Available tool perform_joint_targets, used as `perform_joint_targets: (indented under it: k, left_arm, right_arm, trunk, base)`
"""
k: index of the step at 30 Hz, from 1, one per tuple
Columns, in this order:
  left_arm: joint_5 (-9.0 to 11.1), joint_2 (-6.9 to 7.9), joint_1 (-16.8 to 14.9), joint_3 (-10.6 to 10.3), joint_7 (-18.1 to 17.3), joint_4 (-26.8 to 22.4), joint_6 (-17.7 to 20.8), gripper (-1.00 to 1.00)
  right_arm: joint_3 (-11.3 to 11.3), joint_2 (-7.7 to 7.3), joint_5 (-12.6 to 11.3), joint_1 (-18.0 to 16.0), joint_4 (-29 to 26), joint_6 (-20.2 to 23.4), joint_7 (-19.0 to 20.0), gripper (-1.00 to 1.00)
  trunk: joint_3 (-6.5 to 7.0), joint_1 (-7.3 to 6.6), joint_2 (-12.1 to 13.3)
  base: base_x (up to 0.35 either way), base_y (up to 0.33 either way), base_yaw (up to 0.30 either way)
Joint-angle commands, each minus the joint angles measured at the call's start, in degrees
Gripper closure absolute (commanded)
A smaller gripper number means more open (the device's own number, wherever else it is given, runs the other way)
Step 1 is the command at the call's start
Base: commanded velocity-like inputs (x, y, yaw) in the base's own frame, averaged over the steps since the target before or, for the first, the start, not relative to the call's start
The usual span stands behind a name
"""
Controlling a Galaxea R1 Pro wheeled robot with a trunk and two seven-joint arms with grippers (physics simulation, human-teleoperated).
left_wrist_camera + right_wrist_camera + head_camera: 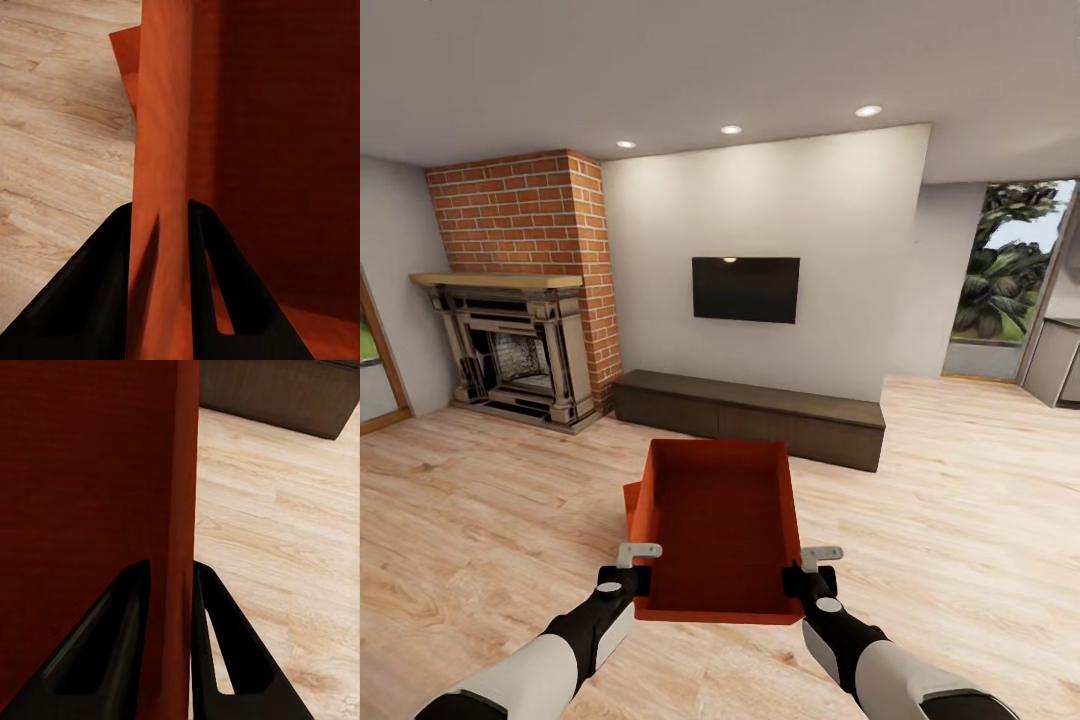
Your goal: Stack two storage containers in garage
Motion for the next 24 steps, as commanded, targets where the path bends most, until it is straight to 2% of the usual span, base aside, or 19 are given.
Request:
perform_joint_targets:
  k: [1,16,23,24]
  left_arm:
    - [0.2,-0.02,-0.1,-0.2,0.6,-0.2,0.2,1.00]
    - [1.0,-0.03,-0.1,-0.9,0.6,-0.3,0.2,1.00]
    - [1.2,-0.03,-0.1,-1.0,0.7,-0.2,0.2,1.00]
    - [-4.3,-0.03,-0.1,4.3,0.7,-0.3,0.2,1.00]
  right_arm:
    - [-0.1,0.03,0.2,0.0,0.2,0.0,-0.4,1.00]
    - [-0.1,-0.06,0.2,0.0,0.2,0.1,-0.4,1.00]
    - [-0.2,-0.08,1.1,0.0,0.2,0.2,-0.4,1.00]
    - [-0.1,-0.08,0.2,0.0,0.2,0.2,-0.4,1.00]
  trunk:
    - [-0.10,0.01,-0.1]
    - [-0.10,0.01,-0.1]
    - [-0.10,0.01,-0.1]
    - [-0.10,0.01,-0.1]
  base:
    - [0.000,0.000,0.000]
    - [0.000,0.000,0.000]
    - [0.000,0.000,0.000]
    - [0.000,0.000,0.000]
